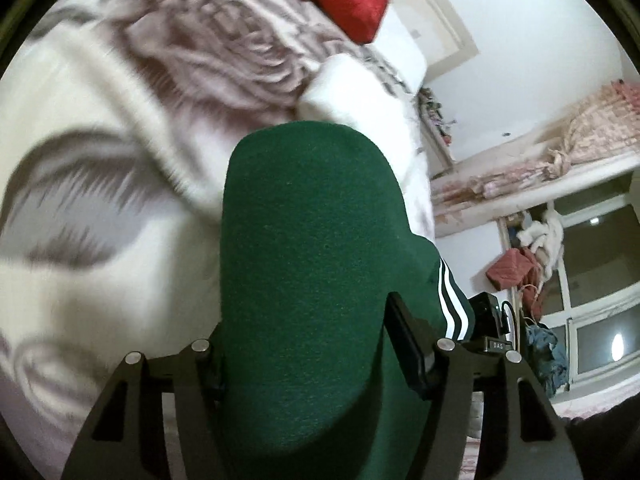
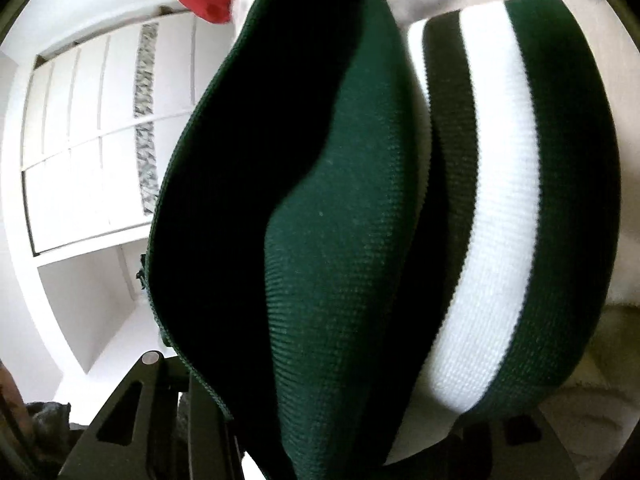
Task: Fold large clothes
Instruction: 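Lift the folded bundle with both grippers and set it flat on the bed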
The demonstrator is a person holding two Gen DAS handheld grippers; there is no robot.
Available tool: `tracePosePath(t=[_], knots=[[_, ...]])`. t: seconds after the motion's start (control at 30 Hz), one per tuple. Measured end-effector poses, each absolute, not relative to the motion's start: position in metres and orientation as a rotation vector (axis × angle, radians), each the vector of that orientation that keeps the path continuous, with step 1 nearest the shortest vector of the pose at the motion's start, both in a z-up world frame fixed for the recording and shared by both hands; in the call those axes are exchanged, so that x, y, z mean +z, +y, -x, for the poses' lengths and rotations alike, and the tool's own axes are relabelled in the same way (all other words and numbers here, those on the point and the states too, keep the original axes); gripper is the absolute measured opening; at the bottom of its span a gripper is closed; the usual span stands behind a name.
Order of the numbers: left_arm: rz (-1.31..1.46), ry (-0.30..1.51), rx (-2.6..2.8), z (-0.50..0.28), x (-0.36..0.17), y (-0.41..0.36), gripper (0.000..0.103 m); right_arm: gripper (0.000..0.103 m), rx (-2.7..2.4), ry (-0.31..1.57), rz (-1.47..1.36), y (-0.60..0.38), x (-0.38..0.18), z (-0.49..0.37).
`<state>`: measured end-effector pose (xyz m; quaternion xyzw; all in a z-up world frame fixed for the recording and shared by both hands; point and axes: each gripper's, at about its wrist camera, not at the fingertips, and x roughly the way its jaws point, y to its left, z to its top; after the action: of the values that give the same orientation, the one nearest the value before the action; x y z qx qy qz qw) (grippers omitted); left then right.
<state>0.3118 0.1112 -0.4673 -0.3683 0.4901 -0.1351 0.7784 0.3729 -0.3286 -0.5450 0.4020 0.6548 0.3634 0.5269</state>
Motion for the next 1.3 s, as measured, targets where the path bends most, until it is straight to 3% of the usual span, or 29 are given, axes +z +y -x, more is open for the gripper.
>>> tracePosePath(t=[0.17, 0.43, 0.63, 0.73, 0.83, 0.9, 1.03, 1.17, 1.2, 1.3], knots=[[0.753, 1.025, -0.356, -0.375, -0.434, 0.107, 0.06, 0.047, 0.853, 1.459, -0.965, -0.348, -0.496, -0.419], [0.691, 0.968, -0.437, -0.543, -0.393, 0.1, 0.06, 0.047, 0.801, 1.316, -0.957, -0.371, -0.438, -0.56], [0.674, 0.987, -0.458, -0.657, -0.422, 0.111, 0.06, 0.047, 0.761, 1.319, -0.941, -0.367, -0.465, -0.697], [0.654, 1.08, -0.44, -0.703, -0.477, 0.114, 0.06, 0.047, 0.697, 1.372, -0.924, -0.375, -0.503, -0.735], [0.687, 1.137, -0.452, -0.72, -0.518, 0.123, 0.064, 0.047, 0.663, 1.401, -0.946, -0.378, -0.533, -0.747], [0.691, 1.132, -0.465, -0.718, -0.531, 0.127, 0.071, 0.047, 0.662, 1.403, -0.942, -0.376, -0.544, -0.742], [0.696, 1.138, -0.478, -0.714, -0.535, 0.127, 0.074, 0.049, 0.625, 1.403, -0.941, -0.354, -0.562, -0.734], [0.58, 1.157, -0.417, -0.707, -0.502, 0.118, 0.074, 0.06, 0.534, 1.423, -0.831, -0.336, -0.536, -0.706], [0.553, 1.16, -0.396, -0.707, -0.494, 0.116, 0.074, 0.067, 0.482, 1.426, -0.734, -0.333, -0.518, -0.702], [0.417, 1.14, -0.29, -0.688, -0.467, 0.102, 0.078, 0.072, 0.329, 1.416, -0.469, -0.317, -0.474, -0.689]])
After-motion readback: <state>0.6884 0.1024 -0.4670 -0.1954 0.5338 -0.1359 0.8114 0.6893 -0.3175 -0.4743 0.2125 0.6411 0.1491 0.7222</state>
